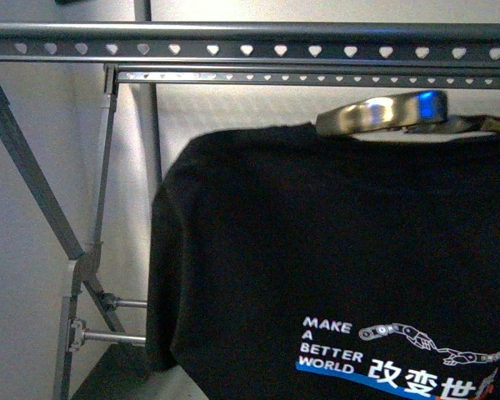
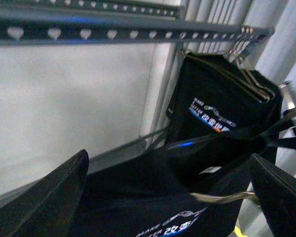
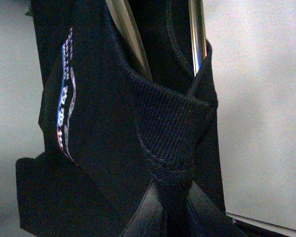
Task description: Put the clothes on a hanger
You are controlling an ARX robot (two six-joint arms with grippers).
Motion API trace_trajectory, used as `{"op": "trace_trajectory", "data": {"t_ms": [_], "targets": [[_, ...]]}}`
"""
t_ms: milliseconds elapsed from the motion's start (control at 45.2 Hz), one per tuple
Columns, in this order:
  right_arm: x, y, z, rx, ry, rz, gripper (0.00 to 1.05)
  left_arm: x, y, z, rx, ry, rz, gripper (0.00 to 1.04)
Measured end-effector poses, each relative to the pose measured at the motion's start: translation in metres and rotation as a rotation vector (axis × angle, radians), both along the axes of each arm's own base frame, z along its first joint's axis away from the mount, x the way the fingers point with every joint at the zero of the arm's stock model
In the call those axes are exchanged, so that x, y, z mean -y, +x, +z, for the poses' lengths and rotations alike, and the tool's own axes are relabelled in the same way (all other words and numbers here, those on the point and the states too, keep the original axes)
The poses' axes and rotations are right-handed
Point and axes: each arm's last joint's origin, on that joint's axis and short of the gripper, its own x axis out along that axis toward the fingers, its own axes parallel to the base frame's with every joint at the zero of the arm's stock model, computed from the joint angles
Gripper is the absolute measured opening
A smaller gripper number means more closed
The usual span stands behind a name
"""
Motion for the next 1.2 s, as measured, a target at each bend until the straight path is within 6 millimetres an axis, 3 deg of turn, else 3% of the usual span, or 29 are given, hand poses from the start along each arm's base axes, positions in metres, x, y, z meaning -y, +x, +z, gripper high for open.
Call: {"op": "trace_trajectory", "data": {"t_ms": [89,266,376,465,531,620,775,907,1085,1195], "targets": [[0.007,0.013,-0.019,-0.023,0.058,-0.05,0.04,-0.01,-0.009,0.013,0.056,-0.075,0.119,0.98],[0.016,0.022,-0.034,-0.035,0.232,-0.24,0.04,-0.053,-0.008,0.001,-0.14,-0.175,0.731,0.98],[0.014,0.018,-0.05,-0.174,0.353,-0.365,0.04,-0.06,-0.024,-0.004,-0.159,-0.195,0.764,0.98],[0.009,0.013,-0.067,-0.32,0.487,-0.473,0.03,-0.053,-0.055,0.01,-0.082,-0.236,0.67,0.98],[0.007,0.013,-0.07,-0.384,0.61,-0.522,0.03,-0.046,-0.083,0.016,-0.04,-0.155,0.724,0.86],[0.013,0.014,-0.063,-0.415,0.796,-0.577,0.03,-0.04,-0.111,-0.02,0.024,-0.021,0.739,0.65],[0.02,0.007,-0.04,-0.48,1.077,-0.624,0.03,-0.048,-0.125,-0.104,-0.041,0.081,0.748,0.29],[0.031,0.02,-0.022,-0.485,1.267,-0.702,0.03,-0.055,-0.145,-0.13,-0.012,0.073,0.747,0.02],[0.051,0.048,-0.008,-0.473,1.471,-0.834,0.03,-0.068,-0.162,-0.164,-0.026,0.089,0.741,0.04],[0.055,0.061,-0.004,-0.475,1.522,-0.889,0.03,-0.07,-0.168,-0.173,-0.023,0.087,0.751,0.04]]}}
